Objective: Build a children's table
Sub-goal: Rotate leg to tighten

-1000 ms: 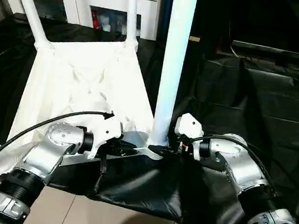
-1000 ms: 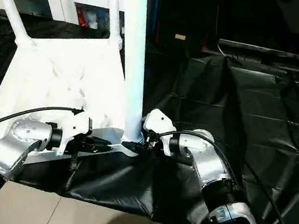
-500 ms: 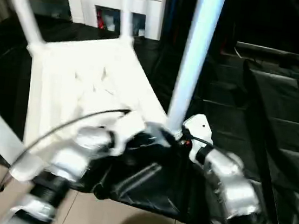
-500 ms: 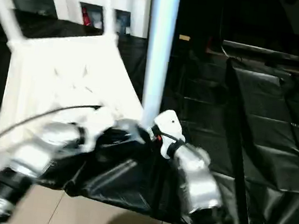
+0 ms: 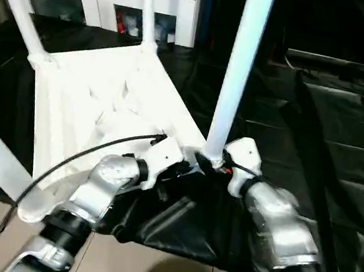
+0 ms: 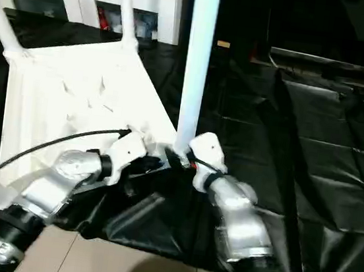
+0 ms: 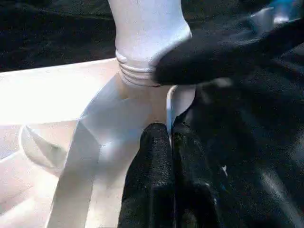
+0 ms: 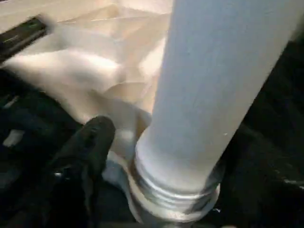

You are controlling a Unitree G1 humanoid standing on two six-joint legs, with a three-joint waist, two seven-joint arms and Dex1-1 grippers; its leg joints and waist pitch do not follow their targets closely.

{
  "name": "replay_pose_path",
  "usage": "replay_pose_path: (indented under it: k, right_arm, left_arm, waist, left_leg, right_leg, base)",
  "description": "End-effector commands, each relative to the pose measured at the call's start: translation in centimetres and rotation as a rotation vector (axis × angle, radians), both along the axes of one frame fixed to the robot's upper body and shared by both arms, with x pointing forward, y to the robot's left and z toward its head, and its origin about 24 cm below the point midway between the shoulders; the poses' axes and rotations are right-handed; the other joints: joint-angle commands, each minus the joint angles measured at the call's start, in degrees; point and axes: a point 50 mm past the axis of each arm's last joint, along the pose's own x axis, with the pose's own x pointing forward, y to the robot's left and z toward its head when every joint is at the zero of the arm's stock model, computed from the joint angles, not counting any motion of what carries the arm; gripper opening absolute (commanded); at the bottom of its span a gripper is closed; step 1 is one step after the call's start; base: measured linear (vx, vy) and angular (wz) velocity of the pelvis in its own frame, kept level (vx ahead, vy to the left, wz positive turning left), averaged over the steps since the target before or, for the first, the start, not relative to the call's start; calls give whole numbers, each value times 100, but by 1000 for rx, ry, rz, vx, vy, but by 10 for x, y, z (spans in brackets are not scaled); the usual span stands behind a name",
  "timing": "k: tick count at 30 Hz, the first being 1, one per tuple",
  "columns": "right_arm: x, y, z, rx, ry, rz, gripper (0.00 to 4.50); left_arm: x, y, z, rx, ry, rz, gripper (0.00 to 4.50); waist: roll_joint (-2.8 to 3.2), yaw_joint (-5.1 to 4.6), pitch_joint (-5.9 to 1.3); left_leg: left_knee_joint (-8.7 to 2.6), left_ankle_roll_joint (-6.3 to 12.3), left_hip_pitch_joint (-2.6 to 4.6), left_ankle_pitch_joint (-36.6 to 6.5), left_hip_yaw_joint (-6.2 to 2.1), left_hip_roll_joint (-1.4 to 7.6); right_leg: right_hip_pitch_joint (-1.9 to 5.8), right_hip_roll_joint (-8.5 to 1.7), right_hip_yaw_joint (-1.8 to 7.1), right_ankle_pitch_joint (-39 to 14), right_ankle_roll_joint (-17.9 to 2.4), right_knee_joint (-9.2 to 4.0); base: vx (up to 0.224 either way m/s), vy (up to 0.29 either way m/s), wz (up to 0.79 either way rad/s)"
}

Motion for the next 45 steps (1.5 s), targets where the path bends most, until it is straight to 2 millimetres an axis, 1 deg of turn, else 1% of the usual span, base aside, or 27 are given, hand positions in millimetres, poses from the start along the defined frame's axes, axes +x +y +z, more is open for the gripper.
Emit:
replay_pose_path:
  k: [1, 3, 4, 5, 7, 8, 10, 11, 13, 15, 17, 19, 20, 22, 23, 24, 25, 26, 27, 28, 31, 37, 38, 39, 41, 43, 45]
  right_arm:
    - [-6, 9, 0, -2, 22, 146, 382]
    - [-6, -6, 2, -48, 44, 249, 382]
    - [-6, -6, 2, -48, 44, 249, 382]
    - [-7, -10, 2, -66, 54, 288, 382]
    - [-8, -11, 2, -74, 60, 306, 382]
    - [-9, -17, 2, -109, 79, 376, 382]
    - [-9, -17, 2, -109, 79, 376, 382]
    - [-9, -20, 4, -130, 81, 416, 382]
    - [-8, -20, 7, -128, 72, 426, 382]
    - [-8, -20, 9, -118, 63, 430, 382]
    - [-10, -20, 8, -112, 64, 436, 384]
    - [-13, -19, 5, -110, 67, 444, 384]
    - [-16, -18, 3, -108, 68, 457, 384]
    - [-16, -17, 3, -106, 68, 461, 384]
    - [-15, -15, 5, -97, 61, 469, 384]
    - [-15, -14, 6, -93, 59, 471, 384]
    - [-15, -13, 6, -93, 57, 472, 384]
    - [-14, -13, 7, -92, 54, 471, 384]
    - [-14, -13, 7, -92, 49, 469, 384]
    - [-13, -14, 8, -90, 45, 467, 384]
    - [-13, -15, 10, -88, 40, 465, 384]
    - [-16, -15, 8, -90, 38, 475, 384]
    - [-16, -15, 8, -90, 39, 478, 384]
    - [-16, -15, 8, -90, 39, 478, 384]
    - [-16, -14, 9, -90, 39, 484, 384]
    - [-15, -14, 10, -88, 37, 486, 384]
    - [-14, -13, 11, -84, 36, 487, 384]
  left_arm:
    - [-6, -3, 1, -38, 6, -74, 0]
    - [-10, 8, 3, -46, 29, -134, 0]
    - [-10, 8, 3, -46, 29, -134, 0]
    - [-11, 12, 4, -44, 34, -156, 0]
    - [-11, 13, 4, -42, 40, -164, 0]
    - [-13, 21, 5, -28, 66, -196, 0]
    - [-13, 21, 5, -28, 66, -196, 0]
    - [-12, 32, 4, 23, 72, -215, 0]
    - [-11, 41, 5, 60, 63, -195, 0]
    - [-9, 46, 5, 73, 55, -164, 0]
    - [-10, 48, 5, 66, 67, -148, 44]
    - [-12, 50, 5, 60, 70, -153, 44]
    - [-14, 52, 6, 53, 77, -153, 70]
    - [-15, 53, 6, 52, 78, -155, 80]
    - [-16, 56, 7, 53, 88, -154, 87]
    - [-16, 58, 7, 55, 91, -152, 87]
    - [-16, 58, 7, 58, 94, -154, 87]
    - [-16, 61, 6, 73, 100, -153, 87]
    - [-16, 63, 5, 87, 105, -153, 87]
    - [-16, 67, 4, 102, 115, -153, 87]
    - [-14, 73, 4, 116, 128, -151, 87]
    - [-17, 79, 4, 128, 157, -163, 87]
    - [-17, 80, 4, 130, 166, -165, 87]
    - [-17, 80, 4, 130, 166, -166, 87]
    - [-17, 80, 4, 128, 183, -175, 53]
    - [-17, 80, 3, 127, 195, -180, 50]
    - [-17, 79, 2, 127, 206, -186, 25]
  waist:
    - [-46, 17, -268]
    - [-107, 34, -295]
    - [-83, 50, -299]
    - [-62, 53, -301]
    - [-61, 51, -311]
    - [-94, 62, -334]
    - [-69, 80, -328]
    - [-69, 84, -325]
    - [-98, 79, -308]
    - [-88, 81, -302]
    - [-117, 84, -300]
    - [-118, 80, -291]
    - [-109, 83, -294]
    - [-106, 78, -294]
    - [-69, 72, -299]
    - [-64, 73, -301]
    - [-75, 70, -292]
    - [-51, 79, -298]
    - [-54, 79, -298]
    - [-23, 83, -312]
    - [-41, 82, -314]
    - [-41, 77, -292]
    - [-43, 82, -296]
    - [-44, 79, -293]
    - [-39, 83, -294]
    - [-33, 86, -307]
    - [-28, 86, -307]
  left_leg:
    - [-437, 255, 36, -1598, -67, 242]
    - [-401, 355, 11, -1251, -48, 243]
    - [-399, 379, 13, -1198, -61, 248]
    - [-383, 420, 21, -1081, -45, 253]
    - [-369, 484, 20, -934, -39, 252]
    - [-348, 532, 36, -833, -32, 254]
    - [-341, 600, 48, -728, -14, 259]
    - [-344, 602, 48, -784, -14, 259]
    - [-355, 570, 48, -906, -10, 264]
    - [-364, 506, 60, -994, -10, 273]
    - [-369, 433, 58, -1035, -13, 272]
    - [-371, 397, 50, -1088, -17, 269]
    - [-373, 381, 53, -1083, -22, 271]
    - [-370, 374, 51, -1064, -18, 266]
    - [-371, 366, 57, -1081, -17, 263]
    - [-368, 361, 59, -1081, -19, 265]
    - [-371, 360, 60, -1115, -16, 262]
    - [-371, 343, 72, -1140, -17, 264]
    - [-372, 330, 72, -1150, -17, 265]
    - [-371, 302, 78, -1161, -21, 263]
    - [-368, 269, 71, -1190, -20, 256]
    - [-386, 146, 82, -1470, -27, 255]
    - [-382, 140, 95, -1468, -25, 257]
    - [-383, 142, 85, -1454, -27, 256]
    - [-384, 145, 78, -1406, -30, 254]
    - [-374, 154, 79, -1344, -28, 252]
    - [-370, 170, 76, -1313, -24, 250]
  right_leg:
    - [192, -323, 221, -1557, -1066, -402]
    - [239, -329, 207, -1204, -1208, -343]
    - [245, -340, 197, -1159, -1241, -325]
    - [234, -325, 199, -975, -1302, -306]
    - [246, -317, 193, -707, -1407, -275]
    - [260, -318, 190, -545, -1469, -242]
    - [252, -309, 189, -384, -1545, -225]
    - [253, -312, 183, -417, -1556, -225]
    - [255, -312, 183, -570, -1534, -240]
    - [247, -322, 192, -699, -1511, -249]
    - [253, -325, 197, -772, -1496, -242]
    - [252, -332, 201, -889, -1459, -254]
    - [254, -339, 202, -933, -1442, -254]
    - [253, -328, 202, -895, -1444, -253]
    - [250, -314, 198, -839, -1465, -256]
    - [250, -314, 197, -797, -1484, -246]
    - [247, -306, 195, -817, -1492, -250]
    - [244, -308, 197, -829, -1504, -253]
    - [244, -304, 197, -827, -1509, -250]
    - [249, -301, 195, -786, -1520, -241]
    - [255, -296, 195, -727, -1541, -229]
    - [236, -307, 214, -1194, -1437, -261]
    - [230, -310, 217, -1201, -1435, -265]
    - [235, -309, 218, -1191, -1435, -262]
    - [237, -303, 216, -1118, -1447, -253]
    - [242, -302, 213, -972, -1478, -234]
    - [245, -299, 210, -864, -1521, -225]
  base:
    - [0, 0, 0]
    - [0, 0, 0]
    - [0, 0, 0]
    - [0, 0, 0]
    - [0, 0, 0]
    - [0, 0, 0]
    - [0, 0, 0]
    - [0, 0, 0]
    - [0, 0, 0]
    - [0, 0, 0]
    - [0, 0, 0]
    - [0, 0, 0]
    - [0, 0, 0]
    - [0, 0, 0]
    - [0, 0, 0]
    - [0, 0, 0]
    - [0, 0, 0]
    - [0, 0, 0]
    - [0, 0, 0]
    - [0, 0, 0]
    - [0, 0, 0]
    - [0, 0, 0]
    - [0, 0, 0]
    - [0, 0, 0]
    - [0, 0, 0]
    - [0, 0, 0]
    - [0, 0, 0]
